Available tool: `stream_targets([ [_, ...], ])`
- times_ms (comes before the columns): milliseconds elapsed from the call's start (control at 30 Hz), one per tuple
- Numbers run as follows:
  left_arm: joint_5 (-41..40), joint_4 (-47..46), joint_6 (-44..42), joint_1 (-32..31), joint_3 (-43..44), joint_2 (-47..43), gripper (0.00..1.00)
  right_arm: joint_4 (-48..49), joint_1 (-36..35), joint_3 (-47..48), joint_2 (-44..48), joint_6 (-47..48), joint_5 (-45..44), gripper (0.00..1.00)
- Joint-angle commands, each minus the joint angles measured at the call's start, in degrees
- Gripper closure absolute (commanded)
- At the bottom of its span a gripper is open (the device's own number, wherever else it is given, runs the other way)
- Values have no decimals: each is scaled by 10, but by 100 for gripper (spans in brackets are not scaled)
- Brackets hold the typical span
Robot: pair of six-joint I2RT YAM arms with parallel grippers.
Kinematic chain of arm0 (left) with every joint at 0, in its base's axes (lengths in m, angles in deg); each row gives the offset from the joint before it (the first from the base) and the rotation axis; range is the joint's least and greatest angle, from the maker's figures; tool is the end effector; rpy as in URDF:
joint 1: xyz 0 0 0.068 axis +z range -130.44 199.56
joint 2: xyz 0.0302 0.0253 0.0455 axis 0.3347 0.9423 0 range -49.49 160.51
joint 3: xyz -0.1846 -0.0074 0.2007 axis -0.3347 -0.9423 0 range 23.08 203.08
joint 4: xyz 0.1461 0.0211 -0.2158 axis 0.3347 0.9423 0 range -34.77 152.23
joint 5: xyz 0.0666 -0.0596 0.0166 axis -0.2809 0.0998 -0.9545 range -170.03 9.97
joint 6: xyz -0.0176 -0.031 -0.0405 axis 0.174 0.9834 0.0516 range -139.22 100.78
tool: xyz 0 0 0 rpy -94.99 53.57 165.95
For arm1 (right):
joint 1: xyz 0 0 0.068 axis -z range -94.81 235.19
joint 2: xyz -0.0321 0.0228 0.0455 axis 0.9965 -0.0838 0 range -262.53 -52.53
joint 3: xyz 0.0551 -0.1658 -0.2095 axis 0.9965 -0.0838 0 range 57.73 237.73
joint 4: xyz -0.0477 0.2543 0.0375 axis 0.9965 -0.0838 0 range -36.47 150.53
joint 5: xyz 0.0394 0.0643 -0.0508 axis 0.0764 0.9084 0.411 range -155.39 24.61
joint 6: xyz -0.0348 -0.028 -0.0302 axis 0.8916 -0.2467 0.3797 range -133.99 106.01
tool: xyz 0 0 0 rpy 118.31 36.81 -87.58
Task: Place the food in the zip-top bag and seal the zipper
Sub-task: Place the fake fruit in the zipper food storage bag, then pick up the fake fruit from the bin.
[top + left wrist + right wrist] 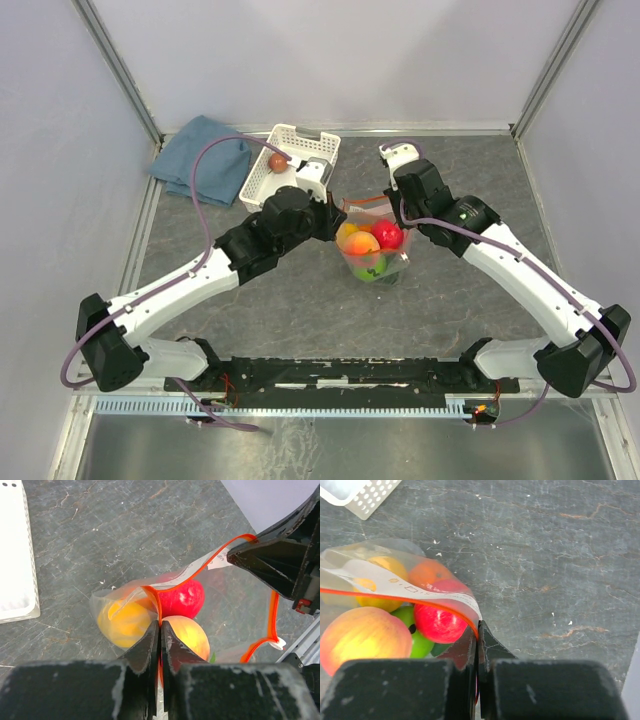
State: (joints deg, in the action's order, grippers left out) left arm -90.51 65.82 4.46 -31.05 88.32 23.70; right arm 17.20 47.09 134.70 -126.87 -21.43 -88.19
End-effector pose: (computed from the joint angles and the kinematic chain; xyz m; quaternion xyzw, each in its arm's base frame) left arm 0.1942 -0.2261 0.3570 0.1363 0.7986 -0.2920 0.5083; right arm 0.2223 0.1569 0.3692 -0.1561 0.8810 -0.0074 0.4465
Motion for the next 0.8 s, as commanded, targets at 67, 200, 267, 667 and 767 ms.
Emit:
stream_targets([
  [67, -10, -61, 18, 1, -22, 1, 88, 42, 4, 3, 22, -9, 36, 99],
  [200, -15, -65, 20, 1, -28, -8, 77, 45, 3, 0, 19, -9, 33, 99],
  [267, -22, -63, 18, 1, -28, -14, 68, 46, 3, -1, 17, -10, 33, 99],
  [667, -53, -41, -2, 64, -20, -17, 30, 40, 4, 3, 13, -8, 18, 99],
  [767, -50, -32, -2, 103, -13, 4, 25, 38, 4, 2, 11, -8, 19, 99],
])
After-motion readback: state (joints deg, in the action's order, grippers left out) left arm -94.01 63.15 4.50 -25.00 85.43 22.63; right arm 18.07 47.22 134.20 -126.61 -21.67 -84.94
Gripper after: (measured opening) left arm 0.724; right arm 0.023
